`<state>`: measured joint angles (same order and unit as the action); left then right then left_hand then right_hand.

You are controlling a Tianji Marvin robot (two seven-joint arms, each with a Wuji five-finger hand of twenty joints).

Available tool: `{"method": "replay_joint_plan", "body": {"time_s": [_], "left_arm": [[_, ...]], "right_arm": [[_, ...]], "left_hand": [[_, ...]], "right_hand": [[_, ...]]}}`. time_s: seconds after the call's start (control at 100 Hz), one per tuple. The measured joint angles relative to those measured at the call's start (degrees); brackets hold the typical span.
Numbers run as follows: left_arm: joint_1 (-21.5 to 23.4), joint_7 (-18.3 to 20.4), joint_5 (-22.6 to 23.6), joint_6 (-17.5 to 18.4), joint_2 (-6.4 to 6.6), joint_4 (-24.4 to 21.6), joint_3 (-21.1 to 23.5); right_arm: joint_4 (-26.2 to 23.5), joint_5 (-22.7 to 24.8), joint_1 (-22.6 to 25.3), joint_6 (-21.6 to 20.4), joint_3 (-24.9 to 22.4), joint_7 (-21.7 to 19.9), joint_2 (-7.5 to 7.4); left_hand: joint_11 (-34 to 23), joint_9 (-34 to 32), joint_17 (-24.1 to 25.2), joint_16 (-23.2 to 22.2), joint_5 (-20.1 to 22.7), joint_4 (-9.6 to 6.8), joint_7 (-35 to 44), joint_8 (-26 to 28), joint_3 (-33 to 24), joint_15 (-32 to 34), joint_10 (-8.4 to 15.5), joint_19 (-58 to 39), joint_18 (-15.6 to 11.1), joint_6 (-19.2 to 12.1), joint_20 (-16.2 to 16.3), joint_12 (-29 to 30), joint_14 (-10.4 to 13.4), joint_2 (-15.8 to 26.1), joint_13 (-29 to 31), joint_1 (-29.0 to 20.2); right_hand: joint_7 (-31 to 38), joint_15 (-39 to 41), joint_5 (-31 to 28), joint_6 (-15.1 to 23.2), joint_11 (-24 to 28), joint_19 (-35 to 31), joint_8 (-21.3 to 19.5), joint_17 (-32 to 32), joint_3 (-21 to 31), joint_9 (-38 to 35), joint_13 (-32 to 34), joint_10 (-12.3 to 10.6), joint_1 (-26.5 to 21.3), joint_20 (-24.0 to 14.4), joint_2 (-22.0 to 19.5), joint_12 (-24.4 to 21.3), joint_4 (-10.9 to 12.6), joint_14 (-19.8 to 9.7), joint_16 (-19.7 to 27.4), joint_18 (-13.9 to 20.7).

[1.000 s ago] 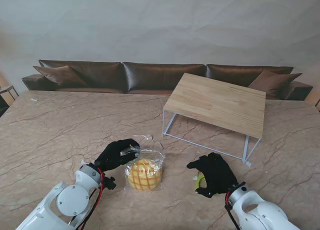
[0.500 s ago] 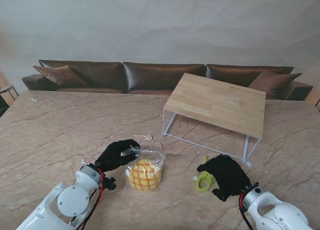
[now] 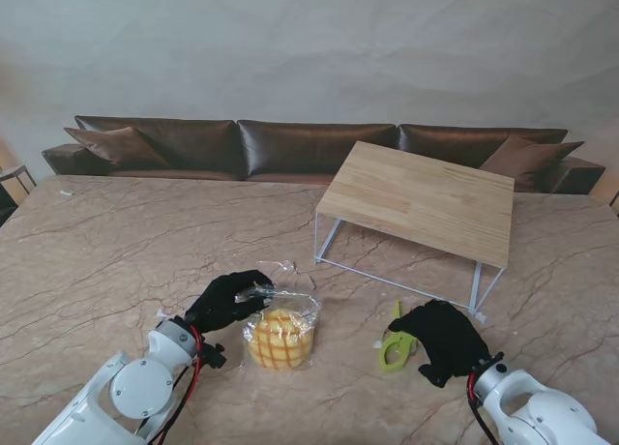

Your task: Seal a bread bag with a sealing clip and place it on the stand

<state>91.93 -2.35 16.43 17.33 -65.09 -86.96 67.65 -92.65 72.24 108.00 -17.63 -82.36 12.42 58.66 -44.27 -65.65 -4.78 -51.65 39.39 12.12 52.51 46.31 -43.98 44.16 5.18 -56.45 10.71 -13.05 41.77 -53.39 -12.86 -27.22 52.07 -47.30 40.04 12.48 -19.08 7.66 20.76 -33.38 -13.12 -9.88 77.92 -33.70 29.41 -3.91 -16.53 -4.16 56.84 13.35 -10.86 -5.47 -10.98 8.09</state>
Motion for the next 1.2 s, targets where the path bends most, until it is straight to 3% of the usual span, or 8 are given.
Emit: {"method": "replay_joint_plan", "body": {"time_s": [0.08,0.5,0.75,1.04,1.12,1.2], "left_arm": [[0.0,0.3,-0.1,0.0,0.02,0.0,0.0],[-0.2,0.7,-0.3,0.0,0.07,0.0,-0.1],[-0.1,0.7,-0.3,0.0,0.07,0.1,0.2],[-0.1,0.6,-0.6,0.4,0.07,0.4,0.1],[-0.1,0.6,-0.6,0.5,0.07,0.4,0.1],[0.0,0.6,-0.6,0.5,0.07,0.4,0.2]], "right_arm": [[0.9,0.3,-0.6,0.0,0.5,2.1,-0.05],[3.0,0.8,-3.6,-1.9,3.5,1.7,-0.6],[4.0,-0.6,-5.3,-1.9,4.7,-1.0,-0.63],[5.2,-2.6,-7.8,-1.7,6.3,-3.7,-0.81],[5.6,-2.6,-8.8,-0.8,7.4,-3.8,-1.0],[6.0,-1.4,-9.8,1.0,8.9,-3.2,-1.27]], "left_hand": [[0.0,0.0,0.0,0.0,0.0,0.0,0.0,0.0,0.0,0.0,0.0,0.0,0.0,0.0,0.0,0.0,0.0,0.0,0.0,0.0],[0.0,0.0,0.0,0.0,0.0,0.0,0.0,0.0,0.0,0.0,0.0,0.0,0.0,0.0,0.0,0.0,0.0,0.0,0.0,0.0],[0.0,0.0,0.0,0.0,0.0,0.0,0.0,0.0,0.0,0.0,0.0,0.0,0.0,0.0,0.0,0.0,0.0,0.0,0.0,0.0],[0.0,0.0,0.0,0.0,0.0,0.0,0.0,0.0,0.1,0.0,0.1,0.0,0.0,0.0,0.0,0.0,0.0,0.0,0.0,0.0],[0.1,0.0,0.0,0.0,0.0,0.0,0.0,0.0,0.1,0.0,0.1,0.0,0.0,-0.1,0.0,0.0,0.0,0.0,0.0,0.0],[0.1,0.0,0.0,0.0,0.0,0.0,0.0,0.0,0.1,0.0,0.1,0.0,0.1,-0.1,0.1,0.0,0.0,0.0,0.0,0.0]], "right_hand": [[0.1,0.0,0.9,0.2,0.0,0.0,0.0,0.0,0.0,0.0,0.0,0.0,0.0,0.0,0.0,0.0,0.0,-0.2,0.0,0.1],[1.3,0.0,0.9,0.4,0.0,0.0,0.0,-0.2,0.2,0.6,0.1,-0.8,0.0,0.0,0.6,0.1,0.0,-1.1,0.0,0.8],[1.4,-0.8,0.6,0.4,0.4,-0.7,0.0,-1.7,0.3,0.8,0.9,-1.9,0.0,0.0,0.6,0.2,0.0,-1.3,0.7,0.8],[1.5,-4.4,0.6,0.3,-2.5,-0.8,0.0,-2.1,0.0,0.8,-0.8,-2.0,0.0,0.0,-4.4,-0.7,-0.6,-1.3,0.9,0.4],[1.5,-4.9,0.6,0.1,-3.2,-5.0,0.0,-2.1,0.0,0.8,-0.8,-2.2,0.6,-1.9,-5.2,-0.7,-0.6,-1.3,1.0,-1.2],[1.5,-5.0,0.6,0.1,-4.3,-14.1,0.0,-2.4,-0.1,0.1,-0.7,-2.3,-0.3,-7.4,-5.2,-0.8,-0.6,-1.2,1.0,-3.5]]}}
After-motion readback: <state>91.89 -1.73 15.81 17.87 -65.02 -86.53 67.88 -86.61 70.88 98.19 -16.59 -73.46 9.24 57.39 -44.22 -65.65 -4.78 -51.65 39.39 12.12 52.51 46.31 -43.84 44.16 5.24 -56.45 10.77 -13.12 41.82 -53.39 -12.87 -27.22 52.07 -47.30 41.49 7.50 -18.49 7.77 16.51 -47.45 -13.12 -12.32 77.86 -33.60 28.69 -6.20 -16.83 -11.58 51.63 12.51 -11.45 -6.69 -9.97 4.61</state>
